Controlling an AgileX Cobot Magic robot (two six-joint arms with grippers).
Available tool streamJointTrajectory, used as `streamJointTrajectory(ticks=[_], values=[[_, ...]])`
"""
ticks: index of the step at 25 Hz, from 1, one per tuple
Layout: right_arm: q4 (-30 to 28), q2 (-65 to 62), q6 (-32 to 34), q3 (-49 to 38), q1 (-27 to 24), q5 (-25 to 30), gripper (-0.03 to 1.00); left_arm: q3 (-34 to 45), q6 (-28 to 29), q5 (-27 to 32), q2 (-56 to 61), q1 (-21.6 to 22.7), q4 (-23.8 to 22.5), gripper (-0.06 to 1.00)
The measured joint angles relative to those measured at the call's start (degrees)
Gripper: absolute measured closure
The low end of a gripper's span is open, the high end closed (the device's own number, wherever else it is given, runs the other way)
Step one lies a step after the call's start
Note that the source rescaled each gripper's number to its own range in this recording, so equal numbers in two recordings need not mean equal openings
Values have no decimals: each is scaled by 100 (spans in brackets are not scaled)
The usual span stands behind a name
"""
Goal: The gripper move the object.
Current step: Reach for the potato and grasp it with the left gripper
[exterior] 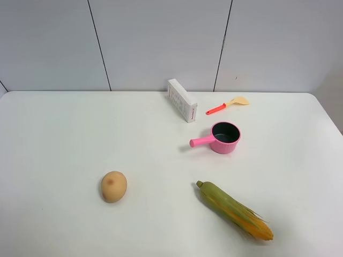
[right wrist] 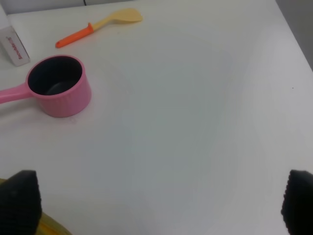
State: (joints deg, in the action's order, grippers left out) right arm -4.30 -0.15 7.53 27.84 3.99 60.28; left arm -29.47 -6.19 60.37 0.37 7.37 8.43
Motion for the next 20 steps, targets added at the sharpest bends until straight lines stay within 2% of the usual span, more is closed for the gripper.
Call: streamJointTrajectory(ticks=[1,20], values=[[0,0,0,0,0,0,-3,0,0,0,0,0,0,-1],[0,0,0,0,0,0,-3,22,0,0,0,0,2,-1]])
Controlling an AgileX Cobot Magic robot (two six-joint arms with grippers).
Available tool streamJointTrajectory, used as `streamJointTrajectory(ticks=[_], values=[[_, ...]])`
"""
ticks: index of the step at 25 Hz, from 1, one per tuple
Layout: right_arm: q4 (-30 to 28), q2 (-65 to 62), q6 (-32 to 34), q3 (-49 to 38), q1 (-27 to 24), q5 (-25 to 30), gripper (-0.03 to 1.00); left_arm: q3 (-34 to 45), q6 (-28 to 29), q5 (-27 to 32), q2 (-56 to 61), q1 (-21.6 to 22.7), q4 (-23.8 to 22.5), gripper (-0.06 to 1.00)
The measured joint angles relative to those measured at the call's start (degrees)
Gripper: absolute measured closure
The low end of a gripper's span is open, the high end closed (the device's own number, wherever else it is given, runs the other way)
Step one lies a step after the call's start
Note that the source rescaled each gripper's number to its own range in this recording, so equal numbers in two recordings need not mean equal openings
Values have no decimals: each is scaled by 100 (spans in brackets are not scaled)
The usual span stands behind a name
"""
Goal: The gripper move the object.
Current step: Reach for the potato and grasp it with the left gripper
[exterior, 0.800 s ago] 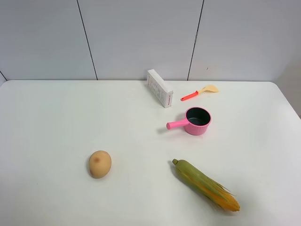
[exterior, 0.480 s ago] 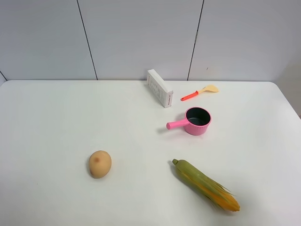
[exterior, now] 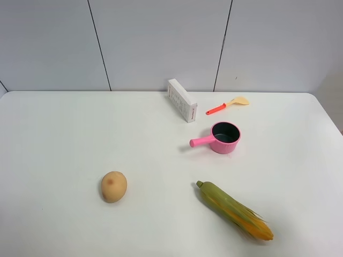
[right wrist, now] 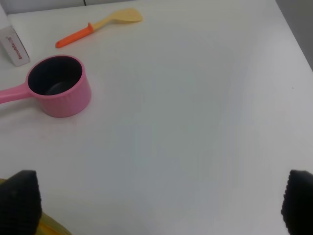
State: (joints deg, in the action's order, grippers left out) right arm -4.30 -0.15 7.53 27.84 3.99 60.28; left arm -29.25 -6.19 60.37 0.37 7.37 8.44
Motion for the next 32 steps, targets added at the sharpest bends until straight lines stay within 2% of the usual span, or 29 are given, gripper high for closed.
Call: streamJointTrajectory(ticks=[16,26,32], values=[[0,0,0,0,0,0,-3,0,65,0,-64,0,5,-1],[0,0,0,0,0,0,-3,2,124,-63,-1285,0,372,-1],[0,0,0,0,0,0,-3,-331,-156,-267,-2322,0,378,-1]])
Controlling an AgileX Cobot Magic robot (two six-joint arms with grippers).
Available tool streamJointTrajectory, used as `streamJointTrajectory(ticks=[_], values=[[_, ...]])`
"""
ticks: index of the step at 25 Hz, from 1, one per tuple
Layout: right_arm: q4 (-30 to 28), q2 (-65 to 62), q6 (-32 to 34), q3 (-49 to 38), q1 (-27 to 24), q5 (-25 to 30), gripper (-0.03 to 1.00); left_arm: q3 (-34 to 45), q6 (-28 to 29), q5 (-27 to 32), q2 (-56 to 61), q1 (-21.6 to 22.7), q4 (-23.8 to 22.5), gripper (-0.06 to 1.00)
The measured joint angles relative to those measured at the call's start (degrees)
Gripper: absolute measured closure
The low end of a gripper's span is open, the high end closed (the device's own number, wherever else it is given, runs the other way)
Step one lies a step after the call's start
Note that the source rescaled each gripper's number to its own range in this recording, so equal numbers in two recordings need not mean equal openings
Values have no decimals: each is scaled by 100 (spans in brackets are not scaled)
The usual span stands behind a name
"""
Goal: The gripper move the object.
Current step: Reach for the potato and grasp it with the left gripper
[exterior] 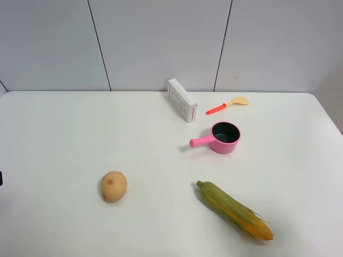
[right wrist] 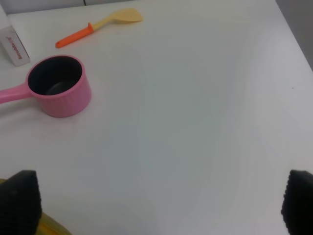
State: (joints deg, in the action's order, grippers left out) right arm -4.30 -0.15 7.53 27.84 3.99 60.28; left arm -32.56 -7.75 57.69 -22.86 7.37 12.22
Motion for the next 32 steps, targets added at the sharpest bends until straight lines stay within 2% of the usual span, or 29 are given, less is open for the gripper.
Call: streamJointTrajectory(ticks=[9,13,19,27,32], values=[[0,0,0,0,0,0,-3,-544,-401,-166,-1559,0,11,-1],[0,0,0,0,0,0,-3,-685,-672,-349,-2008,0,15,-1],[0,0,0,0,0,0,-3,-710,-776,-542,-2520,0,15,-1],[0,0,0,0,0,0,-3,-710,-877,-1325,-3306,0,35,-1],[0,0,0,0,0,0,-3,-742,-953,-1708,-3873,0,284,-1]])
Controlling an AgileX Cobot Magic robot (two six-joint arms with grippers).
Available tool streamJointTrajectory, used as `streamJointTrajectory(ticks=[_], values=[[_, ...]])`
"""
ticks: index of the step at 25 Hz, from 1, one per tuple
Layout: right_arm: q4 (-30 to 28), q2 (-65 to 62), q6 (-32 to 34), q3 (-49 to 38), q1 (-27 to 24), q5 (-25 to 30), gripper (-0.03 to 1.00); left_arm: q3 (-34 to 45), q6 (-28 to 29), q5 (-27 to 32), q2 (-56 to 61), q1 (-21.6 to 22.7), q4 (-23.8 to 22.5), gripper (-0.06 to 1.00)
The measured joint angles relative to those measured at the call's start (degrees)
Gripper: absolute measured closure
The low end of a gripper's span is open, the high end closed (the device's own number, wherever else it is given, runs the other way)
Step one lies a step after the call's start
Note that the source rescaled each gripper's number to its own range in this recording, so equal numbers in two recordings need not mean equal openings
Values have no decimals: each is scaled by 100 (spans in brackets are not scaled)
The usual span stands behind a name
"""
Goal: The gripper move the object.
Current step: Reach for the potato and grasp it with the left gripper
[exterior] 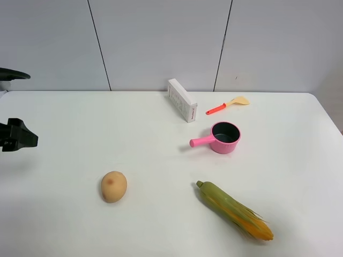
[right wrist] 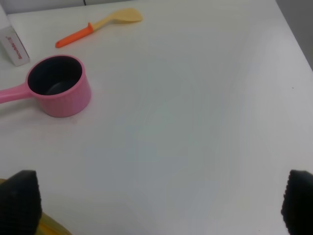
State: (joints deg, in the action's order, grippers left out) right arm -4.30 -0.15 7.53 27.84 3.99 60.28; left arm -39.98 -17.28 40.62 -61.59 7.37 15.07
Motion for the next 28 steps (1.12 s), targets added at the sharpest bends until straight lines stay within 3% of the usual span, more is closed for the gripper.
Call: streamJointTrajectory(ticks=[3,8,19,24,28], values=[[0,0,0,0,0,0,-3,-236,-185,-53,-327,-192,18,-1],[0,0,0,0,0,0,-3,-882,-248,-114,-949,-883,-17,-1],[0,0,0,0,0,0,-3,-1690,-234,-56,-1884,-3066,-42,-1],[0,0,0,0,0,0,-3,-1696,239,401,-1927,-3735,-338,-1],[0,0,0,0,0,0,-3,-1537,543,427,-1927,-3921,-597,-1]])
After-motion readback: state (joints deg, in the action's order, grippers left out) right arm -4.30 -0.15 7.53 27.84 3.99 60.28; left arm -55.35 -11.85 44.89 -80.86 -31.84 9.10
